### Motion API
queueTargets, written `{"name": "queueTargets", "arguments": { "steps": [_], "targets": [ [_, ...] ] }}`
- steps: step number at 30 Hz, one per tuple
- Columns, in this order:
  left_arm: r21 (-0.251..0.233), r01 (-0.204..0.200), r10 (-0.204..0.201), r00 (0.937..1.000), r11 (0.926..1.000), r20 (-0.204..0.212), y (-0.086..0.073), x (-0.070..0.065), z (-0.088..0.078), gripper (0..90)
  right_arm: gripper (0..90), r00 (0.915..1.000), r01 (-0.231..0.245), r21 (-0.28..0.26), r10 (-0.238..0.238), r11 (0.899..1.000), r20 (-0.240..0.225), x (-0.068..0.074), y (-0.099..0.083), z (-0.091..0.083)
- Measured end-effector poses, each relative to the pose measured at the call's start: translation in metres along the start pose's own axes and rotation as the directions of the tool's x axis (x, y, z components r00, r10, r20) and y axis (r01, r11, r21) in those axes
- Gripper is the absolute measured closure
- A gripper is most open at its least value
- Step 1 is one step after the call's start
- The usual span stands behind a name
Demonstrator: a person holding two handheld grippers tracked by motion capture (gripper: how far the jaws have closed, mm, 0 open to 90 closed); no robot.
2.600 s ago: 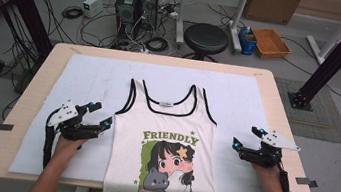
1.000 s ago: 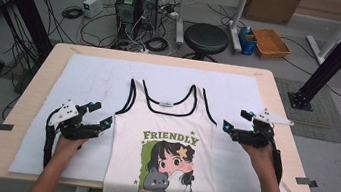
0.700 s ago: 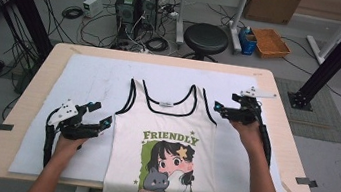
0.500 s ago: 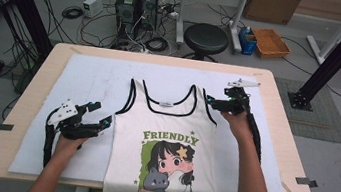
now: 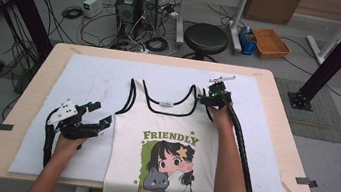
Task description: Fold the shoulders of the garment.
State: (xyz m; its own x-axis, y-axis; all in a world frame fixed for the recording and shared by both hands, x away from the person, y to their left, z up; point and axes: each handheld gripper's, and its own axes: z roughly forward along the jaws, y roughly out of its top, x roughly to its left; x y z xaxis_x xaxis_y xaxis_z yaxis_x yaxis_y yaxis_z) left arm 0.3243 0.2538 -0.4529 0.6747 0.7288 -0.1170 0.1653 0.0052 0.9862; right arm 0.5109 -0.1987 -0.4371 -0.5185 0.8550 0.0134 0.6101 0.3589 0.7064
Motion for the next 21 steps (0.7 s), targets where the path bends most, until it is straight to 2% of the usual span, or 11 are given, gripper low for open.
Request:
{"name": "queueTargets", "arguments": {
  "steps": [4, 6, 8, 9, 10, 11, 12, 14, 17, 19, 21],
  "targets": [
    [0.003, -0.001, 0.001, 1.0000, 1.0000, -0.003, 0.000, 0.000, 0.000, 24.4, 60.5, 0.9991, 0.038, 0.020, -0.038, 0.999, -0.017, 0.004, -0.001, 0.007],
    [-0.001, 0.003, -0.003, 1.0000, 1.0000, -0.002, 0.000, 0.000, 0.000, 24.4, 68.4, 0.9988, 0.043, 0.014, -0.043, 0.999, -0.025, 0.006, -0.001, 0.008],
    [0.000, 0.002, -0.002, 1.0000, 1.0000, -0.002, 0.000, 0.000, 0.000, 24.4, 81.8, 0.9979, 0.048, 0.014, -0.047, 0.999, -0.043, 0.008, -0.001, 0.008],
    [0.002, -0.001, 0.001, 1.0000, 1.0000, -0.002, 0.000, 0.000, 0.000, 24.5, 85.5, 0.9968, 0.069, 0.010, -0.069, 0.998, -0.040, 0.010, -0.001, 0.008],
    [0.001, 0.001, -0.001, 1.0000, 1.0000, -0.003, 0.000, 0.000, 0.000, 24.5, 86.4, 0.9959, 0.087, 0.009, -0.087, 0.996, -0.025, 0.012, 0.000, 0.008],
    [0.001, 0.002, -0.002, 1.0000, 1.0000, -0.004, 0.000, 0.000, 0.000, 24.5, 87.2, 0.9971, 0.064, 0.001, -0.064, 0.998, -0.042, 0.012, 0.000, 0.006],
    [-0.001, 0.003, -0.003, 1.0000, 1.0000, -0.003, 0.000, 0.000, 0.000, 24.5, 87.2, 0.9971, 0.064, 0.001, -0.064, 0.998, -0.042, 0.012, 0.000, 0.006],
    [0.001, 0.002, -0.002, 1.0000, 1.0000, -0.006, 0.000, 0.000, 0.000, 24.5, 87.3, 0.9960, 0.023, -0.044, -0.027, 0.999, -0.085, 0.009, 0.000, -0.001],
    [0.004, 0.000, 0.000, 1.0000, 1.0000, -0.005, 0.000, 0.000, 0.000, 24.6, 87.3, 0.9920, 0.032, -0.117, -0.046, 0.993, -0.118, 0.008, 0.001, -0.016],
    [0.003, -0.001, 0.001, 1.0000, 1.0000, -0.006, 0.000, 0.000, 0.000, 24.6, 87.3, 0.9850, 0.029, -0.148, -0.054, 0.989, -0.164, 0.008, 0.001, -0.027],
    [0.004, -0.003, 0.003, 1.0000, 1.0000, -0.004, 0.000, -0.001, 0.000, 24.6, 87.3, 0.9786, 0.052, -0.188, -0.087, 0.981, -0.186, 0.010, -0.002, -0.040]
  ]
}}
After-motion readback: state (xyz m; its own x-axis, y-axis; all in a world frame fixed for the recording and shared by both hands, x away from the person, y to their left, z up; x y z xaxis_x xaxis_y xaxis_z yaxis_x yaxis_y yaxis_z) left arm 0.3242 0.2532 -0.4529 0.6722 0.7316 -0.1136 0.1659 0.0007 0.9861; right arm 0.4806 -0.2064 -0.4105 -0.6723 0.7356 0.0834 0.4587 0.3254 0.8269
